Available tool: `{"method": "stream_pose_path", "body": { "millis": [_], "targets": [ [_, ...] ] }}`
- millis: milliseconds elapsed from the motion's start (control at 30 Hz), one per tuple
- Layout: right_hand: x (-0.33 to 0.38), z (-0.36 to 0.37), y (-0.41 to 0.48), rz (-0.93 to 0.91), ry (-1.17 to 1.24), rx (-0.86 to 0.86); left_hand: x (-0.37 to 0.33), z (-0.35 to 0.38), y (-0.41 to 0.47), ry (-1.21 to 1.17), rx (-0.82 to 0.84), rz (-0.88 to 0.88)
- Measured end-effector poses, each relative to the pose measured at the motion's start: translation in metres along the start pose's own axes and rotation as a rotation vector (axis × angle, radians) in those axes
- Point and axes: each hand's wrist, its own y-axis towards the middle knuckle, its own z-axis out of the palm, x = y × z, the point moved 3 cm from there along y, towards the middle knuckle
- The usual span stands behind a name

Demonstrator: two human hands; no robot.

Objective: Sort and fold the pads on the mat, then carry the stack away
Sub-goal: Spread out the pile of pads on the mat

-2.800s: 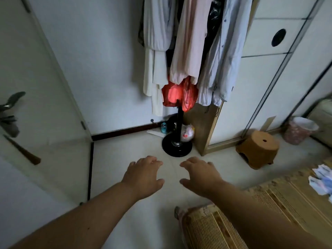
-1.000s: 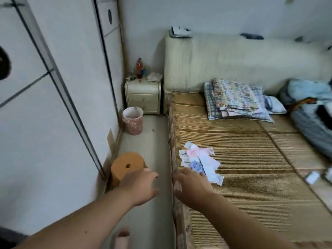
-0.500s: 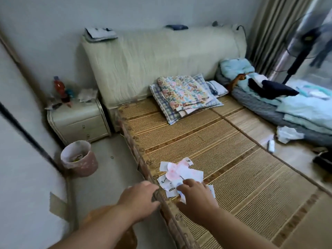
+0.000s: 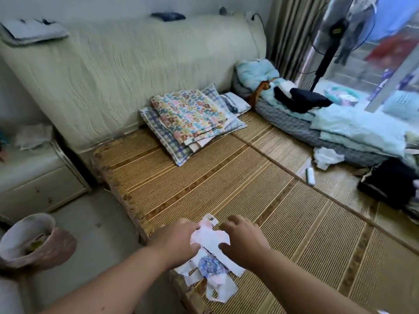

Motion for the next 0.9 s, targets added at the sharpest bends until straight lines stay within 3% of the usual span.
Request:
{"method": "stream_pose_path", "body": {
  "millis": [267,533,900],
  "targets": [
    [-0.028,-0.021,0.031,0.113,0.129,-0.102,-0.028,-0.035,0.065,0.033,-0.024,0.213],
    [-0.052,-0.022,0.044,0.323,0.166,-0.189,-0.058,-0.039,0.131,0.078,0.067,0.470],
    [-0.001,-0.006,0.115,0.775,0.312,-0.238,0.002,-0.059,0.220,0.217,0.251,0.823]
  ]
}}
